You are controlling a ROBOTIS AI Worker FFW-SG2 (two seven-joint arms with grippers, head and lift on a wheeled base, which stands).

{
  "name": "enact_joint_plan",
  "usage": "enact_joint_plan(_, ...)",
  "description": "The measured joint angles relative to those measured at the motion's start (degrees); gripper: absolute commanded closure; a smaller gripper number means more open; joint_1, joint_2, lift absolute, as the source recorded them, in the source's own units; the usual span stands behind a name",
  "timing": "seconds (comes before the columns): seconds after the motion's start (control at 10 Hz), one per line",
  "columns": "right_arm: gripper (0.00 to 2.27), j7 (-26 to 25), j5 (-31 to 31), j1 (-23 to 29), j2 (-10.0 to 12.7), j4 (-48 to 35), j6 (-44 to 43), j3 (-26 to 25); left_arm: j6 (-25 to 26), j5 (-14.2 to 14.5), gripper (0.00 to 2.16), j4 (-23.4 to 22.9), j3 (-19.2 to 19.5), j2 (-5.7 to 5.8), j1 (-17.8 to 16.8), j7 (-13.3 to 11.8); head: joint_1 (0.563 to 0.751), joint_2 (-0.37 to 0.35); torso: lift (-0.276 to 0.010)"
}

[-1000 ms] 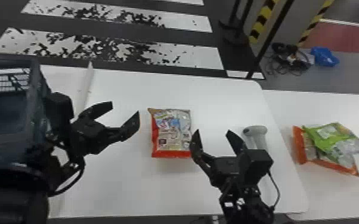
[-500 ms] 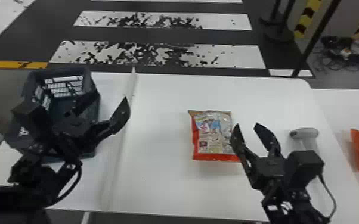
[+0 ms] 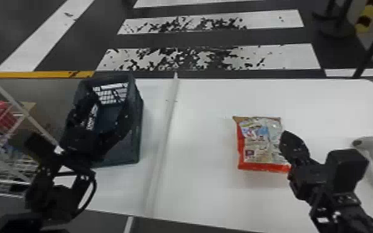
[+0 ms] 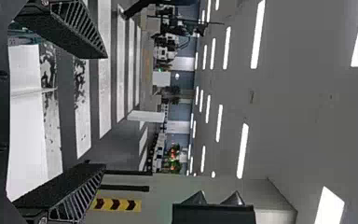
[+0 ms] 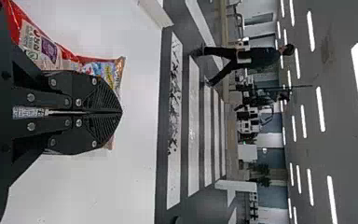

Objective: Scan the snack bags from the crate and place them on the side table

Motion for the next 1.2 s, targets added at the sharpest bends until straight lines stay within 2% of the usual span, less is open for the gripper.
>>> enact_joint_plan(0.2, 2.24, 1.94, 1.22, -2.93, -0.06, 1.54, 4.96, 0.30, -0.37, 0.18, 0.07, 0.40, -0.02, -0.17, 1.05, 2.56, 0.695, 0.226, -0.081)
enact_joint_plan(0.4, 2.24, 2.72, 2.16, -6.13, -0.06, 4.59, 8.64, 1.35, -0.24, 0.18, 0.08, 1.21, -0.77, -0.45, 1.46, 3.65, 0.695, 0.233, -0.081)
enact_joint_plan(0.6, 2.24, 3.05, 2.82, -9.36, -0.06, 9.75, 9.31, 2.96, -0.20, 0.18, 0.08, 2.08, -1.32, -0.57, 1.62, 3.66, 0.695, 0.239, -0.081)
enact_joint_plan(0.9, 2.24, 3.08, 3.38, -11.15, -0.04, 16.48, 8.38, 4.49, -0.40, 0.21, 0.08, 3.63, -1.98, -0.62, 1.57, 3.50, 0.695, 0.244, -0.081)
enact_joint_plan(1.1, 2.24, 3.07, 3.59, -11.17, 0.00, 18.55, 7.32, 4.68, -0.66, 0.23, 0.08, 4.43, -2.39, -0.62, 1.43, 3.24, 0.695, 0.242, -0.081)
enact_joint_plan(1.2, 2.24, 2.98, 3.91, -10.38, -0.08, 16.85, 7.18, 4.56, -0.71, 0.24, 0.09, 4.72, -2.58, -0.62, 1.34, 3.16, 0.695, 0.241, -0.081)
